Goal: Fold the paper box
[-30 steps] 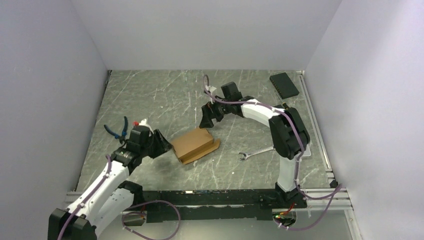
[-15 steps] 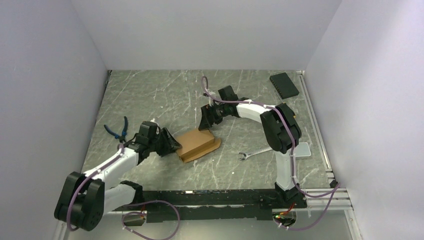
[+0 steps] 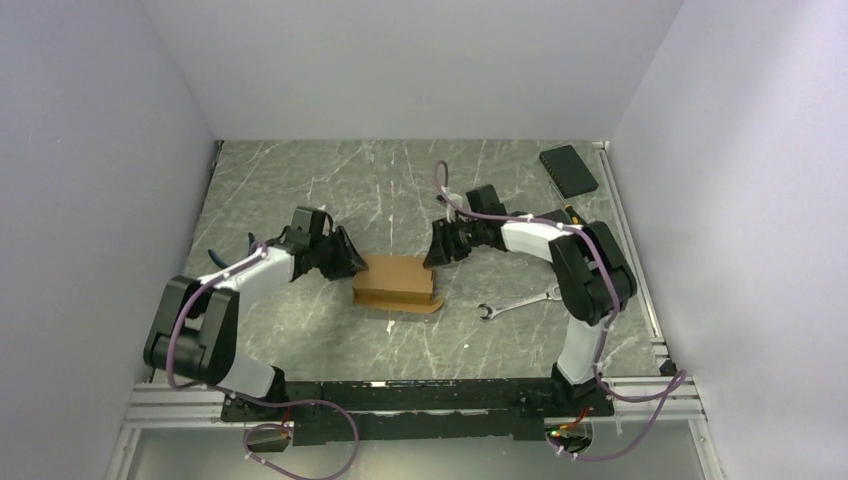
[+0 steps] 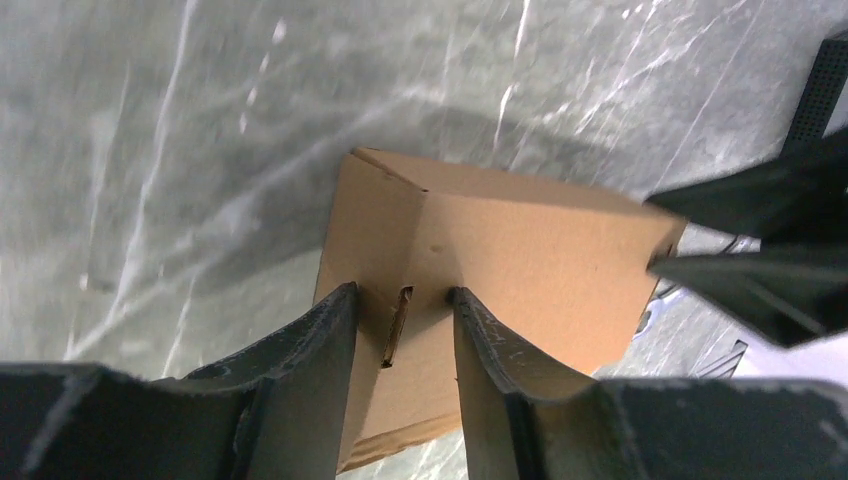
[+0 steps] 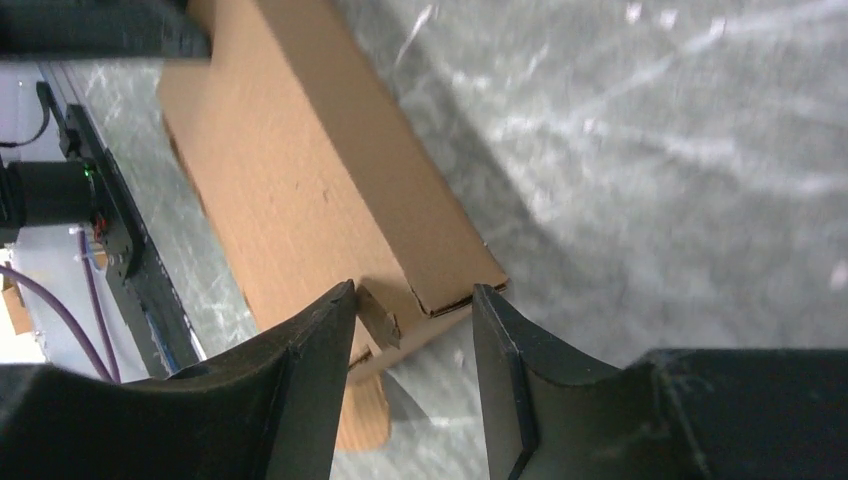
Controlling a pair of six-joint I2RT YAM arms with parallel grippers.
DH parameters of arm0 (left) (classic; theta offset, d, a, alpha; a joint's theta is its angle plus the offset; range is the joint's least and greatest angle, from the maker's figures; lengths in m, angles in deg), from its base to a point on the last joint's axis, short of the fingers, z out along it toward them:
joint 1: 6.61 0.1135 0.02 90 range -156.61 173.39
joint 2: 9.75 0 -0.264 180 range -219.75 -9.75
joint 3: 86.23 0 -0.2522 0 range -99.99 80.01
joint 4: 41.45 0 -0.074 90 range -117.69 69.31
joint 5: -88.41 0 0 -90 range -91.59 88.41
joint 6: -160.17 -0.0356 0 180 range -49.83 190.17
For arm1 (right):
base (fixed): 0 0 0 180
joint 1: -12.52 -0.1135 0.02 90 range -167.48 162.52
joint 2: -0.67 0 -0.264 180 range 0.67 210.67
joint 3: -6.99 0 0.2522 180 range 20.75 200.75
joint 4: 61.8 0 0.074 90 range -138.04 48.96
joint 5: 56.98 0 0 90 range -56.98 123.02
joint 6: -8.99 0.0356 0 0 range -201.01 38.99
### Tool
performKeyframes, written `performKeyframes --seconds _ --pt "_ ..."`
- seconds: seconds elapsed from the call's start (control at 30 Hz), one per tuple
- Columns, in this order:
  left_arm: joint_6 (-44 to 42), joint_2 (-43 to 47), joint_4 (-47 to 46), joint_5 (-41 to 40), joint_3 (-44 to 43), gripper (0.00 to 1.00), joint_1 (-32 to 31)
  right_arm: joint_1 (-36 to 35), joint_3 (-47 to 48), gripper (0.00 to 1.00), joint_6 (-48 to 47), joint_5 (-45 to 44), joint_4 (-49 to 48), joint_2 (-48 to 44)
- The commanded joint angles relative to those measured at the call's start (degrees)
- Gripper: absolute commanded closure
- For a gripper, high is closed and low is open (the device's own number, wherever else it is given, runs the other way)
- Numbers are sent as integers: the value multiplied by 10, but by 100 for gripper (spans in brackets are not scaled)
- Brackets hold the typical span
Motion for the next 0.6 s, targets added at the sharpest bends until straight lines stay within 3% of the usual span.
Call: performKeyframes --seconds 0.0,0.2,0.37,0.43,0.53,0.57 --pt "-68 -71 1 25 -74 57 8 -2 -82 50 29 -11 -49 -82" --pt "-116 -110 47 5 -159 57 14 8 -115 44 33 -23 -68 -137" --pt "-144 -24 81 -69 -156 53 15 51 -111 39 -24 -34 -49 -176" --pt "-151 38 67 -78 -123 44 15 60 -100 37 -103 -20 -23 -199" --pt "-149 138 16 -9 -55 15 15 39 -90 30 -239 -4 26 -264" --pt "-142 165 -4 21 -31 7 15 32 -93 13 -287 5 35 -291"
